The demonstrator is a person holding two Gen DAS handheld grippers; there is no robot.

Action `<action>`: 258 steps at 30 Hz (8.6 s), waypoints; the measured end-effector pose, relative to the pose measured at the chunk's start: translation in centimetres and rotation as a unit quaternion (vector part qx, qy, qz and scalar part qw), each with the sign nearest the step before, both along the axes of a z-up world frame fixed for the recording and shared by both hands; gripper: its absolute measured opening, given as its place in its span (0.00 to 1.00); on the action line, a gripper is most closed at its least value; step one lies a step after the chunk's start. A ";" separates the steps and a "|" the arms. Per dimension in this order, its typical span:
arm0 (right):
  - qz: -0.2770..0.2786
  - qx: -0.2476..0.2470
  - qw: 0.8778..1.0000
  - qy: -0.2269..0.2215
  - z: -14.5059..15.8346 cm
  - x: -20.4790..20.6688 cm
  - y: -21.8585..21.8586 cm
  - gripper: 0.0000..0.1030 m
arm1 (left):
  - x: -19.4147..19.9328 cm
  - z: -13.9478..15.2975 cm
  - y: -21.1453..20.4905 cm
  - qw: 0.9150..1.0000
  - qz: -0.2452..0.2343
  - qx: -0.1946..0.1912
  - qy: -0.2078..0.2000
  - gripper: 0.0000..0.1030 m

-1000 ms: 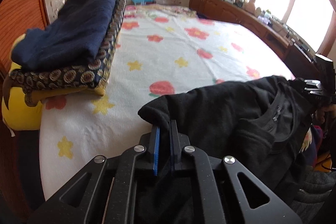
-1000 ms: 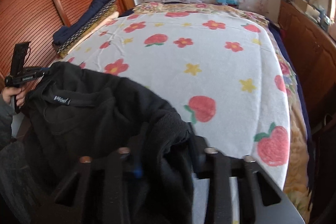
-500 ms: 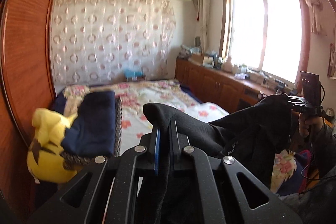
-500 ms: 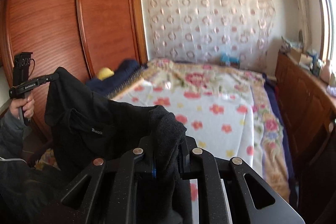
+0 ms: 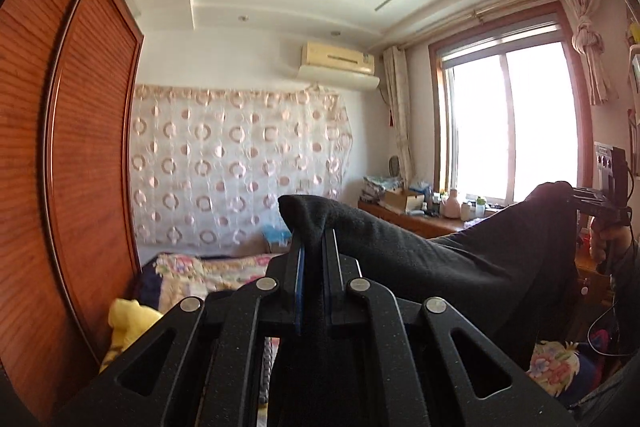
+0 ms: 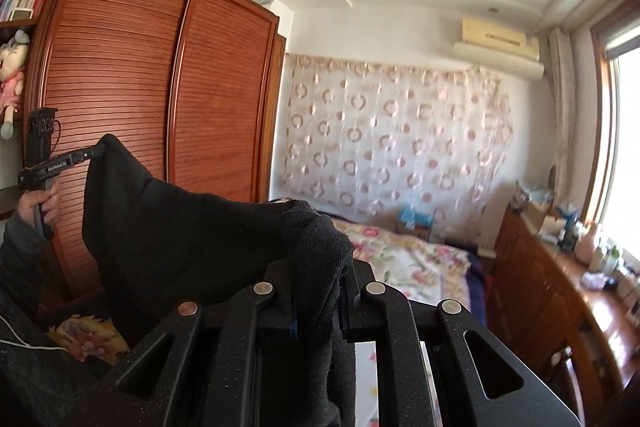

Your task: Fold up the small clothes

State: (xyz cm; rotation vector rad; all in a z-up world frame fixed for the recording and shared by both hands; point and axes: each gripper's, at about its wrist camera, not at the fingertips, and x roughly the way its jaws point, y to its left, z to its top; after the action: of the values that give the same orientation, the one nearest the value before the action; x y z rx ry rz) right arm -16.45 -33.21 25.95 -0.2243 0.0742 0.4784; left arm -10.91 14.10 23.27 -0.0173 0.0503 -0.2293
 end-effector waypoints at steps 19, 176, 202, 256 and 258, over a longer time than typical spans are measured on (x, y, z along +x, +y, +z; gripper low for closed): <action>-0.071 -0.050 0.996 -0.037 -3.7 4.4 3.6 0.13 | 12.2 -1.5 -1.7 0.998 0.041 0.032 0.037 0.07; -0.115 0.063 0.967 0.218 -26.0 17.9 1.0 0.04 | 19.9 -25.0 -5.5 0.961 0.064 -0.057 0.264 0.04; -0.151 0.009 0.941 0.302 -33.9 14.7 0.2 0.08 | 15.1 -32.7 -5.4 0.929 0.077 -0.001 0.362 0.26; -0.136 -0.028 0.959 0.247 -38.6 16.5 6.5 0.52 | 16.4 -33.8 -4.9 0.919 0.038 -0.013 0.392 0.09; -0.134 -0.027 0.959 0.247 -38.7 16.6 6.4 0.52 | 16.3 -33.4 -5.2 0.922 0.039 -0.009 0.386 0.08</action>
State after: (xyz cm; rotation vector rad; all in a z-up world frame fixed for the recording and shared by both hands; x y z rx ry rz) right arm 0.10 -26.85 -12.71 -0.1416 0.6008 0.2533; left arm 5.43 8.93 -10.11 -0.1285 0.8355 -0.1314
